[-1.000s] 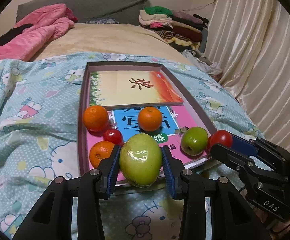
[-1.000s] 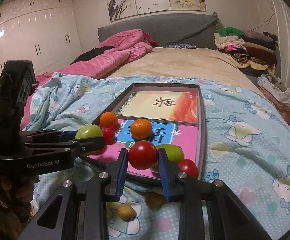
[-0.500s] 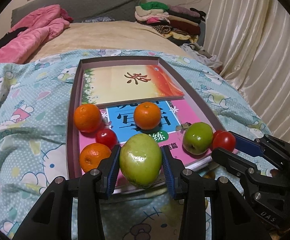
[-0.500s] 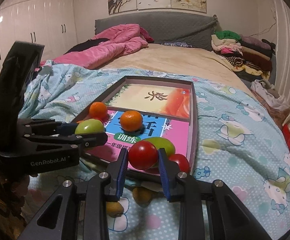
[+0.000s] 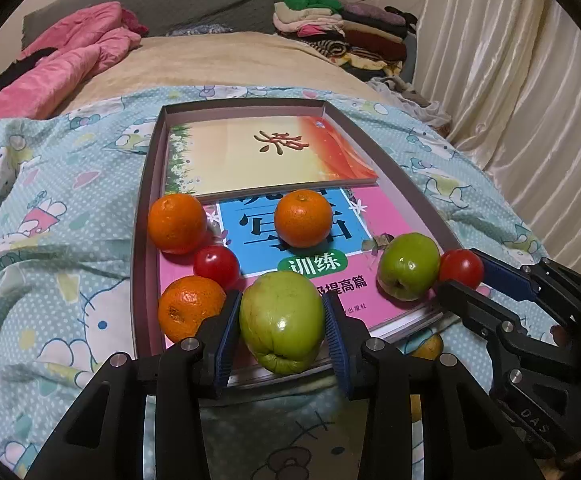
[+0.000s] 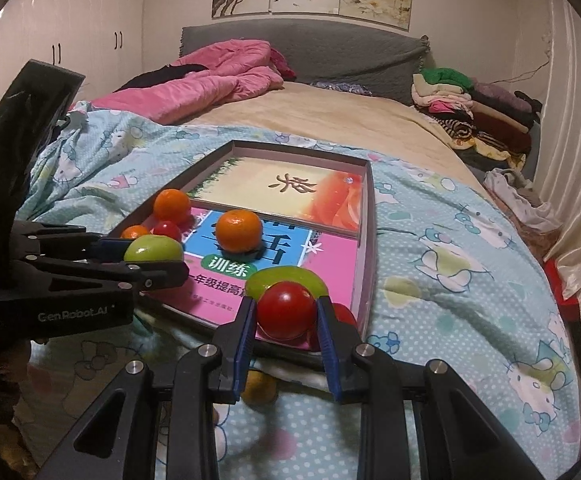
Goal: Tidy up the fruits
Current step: 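Lift the green apple and red tomato and carry them over the tray, then lower the green apple and red tomato into the tray and open both tools, then grasp a small brown fruit with the left tool while the right tool grasps a small yellow fruit, then carry both small fruits over the tray and lower them onto the workbook, then open both tools to release the small fruits in the tray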
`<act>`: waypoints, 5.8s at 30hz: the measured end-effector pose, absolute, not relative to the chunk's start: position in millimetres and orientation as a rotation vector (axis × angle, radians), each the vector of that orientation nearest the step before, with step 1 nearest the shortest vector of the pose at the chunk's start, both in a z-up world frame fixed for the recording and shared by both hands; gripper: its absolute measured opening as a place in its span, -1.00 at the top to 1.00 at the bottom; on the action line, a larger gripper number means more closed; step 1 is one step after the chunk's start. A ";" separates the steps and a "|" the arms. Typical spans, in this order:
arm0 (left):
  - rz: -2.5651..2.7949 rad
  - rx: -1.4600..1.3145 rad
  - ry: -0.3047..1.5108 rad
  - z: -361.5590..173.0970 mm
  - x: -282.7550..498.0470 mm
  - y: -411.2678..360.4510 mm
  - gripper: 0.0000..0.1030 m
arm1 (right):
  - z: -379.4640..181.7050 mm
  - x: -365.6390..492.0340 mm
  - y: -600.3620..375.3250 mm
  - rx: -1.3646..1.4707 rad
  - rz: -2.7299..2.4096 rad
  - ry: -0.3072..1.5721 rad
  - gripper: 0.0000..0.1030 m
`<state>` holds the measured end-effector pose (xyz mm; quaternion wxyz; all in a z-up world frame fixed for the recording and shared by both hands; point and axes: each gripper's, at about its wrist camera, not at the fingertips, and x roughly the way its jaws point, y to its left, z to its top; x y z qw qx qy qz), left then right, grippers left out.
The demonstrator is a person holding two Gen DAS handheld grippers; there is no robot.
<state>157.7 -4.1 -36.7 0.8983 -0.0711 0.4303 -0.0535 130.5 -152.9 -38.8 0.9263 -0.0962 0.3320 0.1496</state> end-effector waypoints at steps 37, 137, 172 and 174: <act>-0.169 -0.181 0.865 -16.6 136.4 -3.5 -0.18 | -21.9 100.6 -177.7 -0.005 0.358 0.694 -0.12; -0.082 -0.191 0.919 -31.9 136.4 30.0 0.53 | -47.8 148.1 -121.8 -0.087 0.509 0.767 0.50; -0.071 -0.187 0.922 -33.5 138.4 31.4 0.53 | -38.8 141.0 -124.2 -0.059 0.512 0.707 -0.08; -0.070 -0.189 0.923 -33.4 138.2 31.9 0.53 | -36.7 139.1 -124.0 -0.068 0.505 0.693 -0.11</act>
